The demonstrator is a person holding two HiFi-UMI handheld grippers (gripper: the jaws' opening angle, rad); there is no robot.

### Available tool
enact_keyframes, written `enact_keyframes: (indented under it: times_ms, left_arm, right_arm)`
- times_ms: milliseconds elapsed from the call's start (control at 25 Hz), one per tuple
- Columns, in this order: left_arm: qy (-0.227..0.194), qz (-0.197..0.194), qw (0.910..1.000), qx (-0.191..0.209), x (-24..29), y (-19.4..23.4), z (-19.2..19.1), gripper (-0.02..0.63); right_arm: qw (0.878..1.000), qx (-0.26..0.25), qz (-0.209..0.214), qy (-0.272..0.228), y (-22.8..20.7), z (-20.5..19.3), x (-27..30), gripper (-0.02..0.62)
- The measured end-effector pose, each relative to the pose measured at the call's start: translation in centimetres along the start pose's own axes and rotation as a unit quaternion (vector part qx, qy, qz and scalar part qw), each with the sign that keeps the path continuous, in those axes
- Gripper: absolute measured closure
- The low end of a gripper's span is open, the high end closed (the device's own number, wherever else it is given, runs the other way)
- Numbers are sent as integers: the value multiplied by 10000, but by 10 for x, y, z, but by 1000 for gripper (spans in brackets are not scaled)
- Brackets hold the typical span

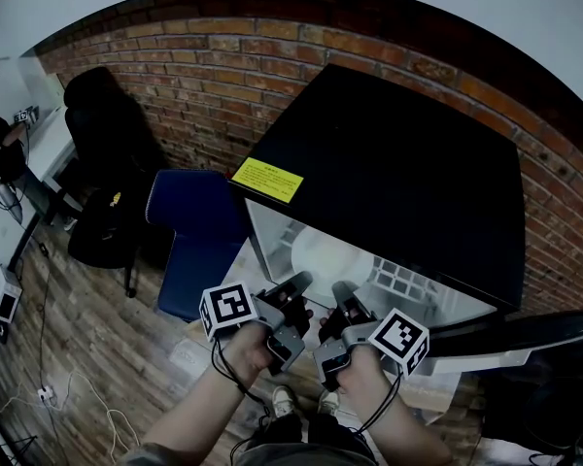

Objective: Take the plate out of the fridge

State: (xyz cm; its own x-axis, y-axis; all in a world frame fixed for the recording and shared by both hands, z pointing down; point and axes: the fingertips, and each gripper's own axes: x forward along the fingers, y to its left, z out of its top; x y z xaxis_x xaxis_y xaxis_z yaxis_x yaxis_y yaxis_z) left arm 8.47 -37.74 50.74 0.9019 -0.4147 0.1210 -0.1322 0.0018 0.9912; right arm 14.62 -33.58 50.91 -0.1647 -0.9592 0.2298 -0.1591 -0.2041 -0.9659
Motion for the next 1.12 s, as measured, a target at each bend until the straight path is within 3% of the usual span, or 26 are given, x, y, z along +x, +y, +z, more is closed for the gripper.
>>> enact_keyframes:
  times_ms: [560, 1120]
  left_arm:
    - [-188, -293, 9992, 206, -43, -52, -35, 578]
    - [-859, -414, 9947, 394, -123, -90, -34, 577]
  right_arm:
    - [9992, -241, 282, 113, 44, -18, -56, 558]
    - [9923, -304, 670, 1000, 92, -77, -78, 558]
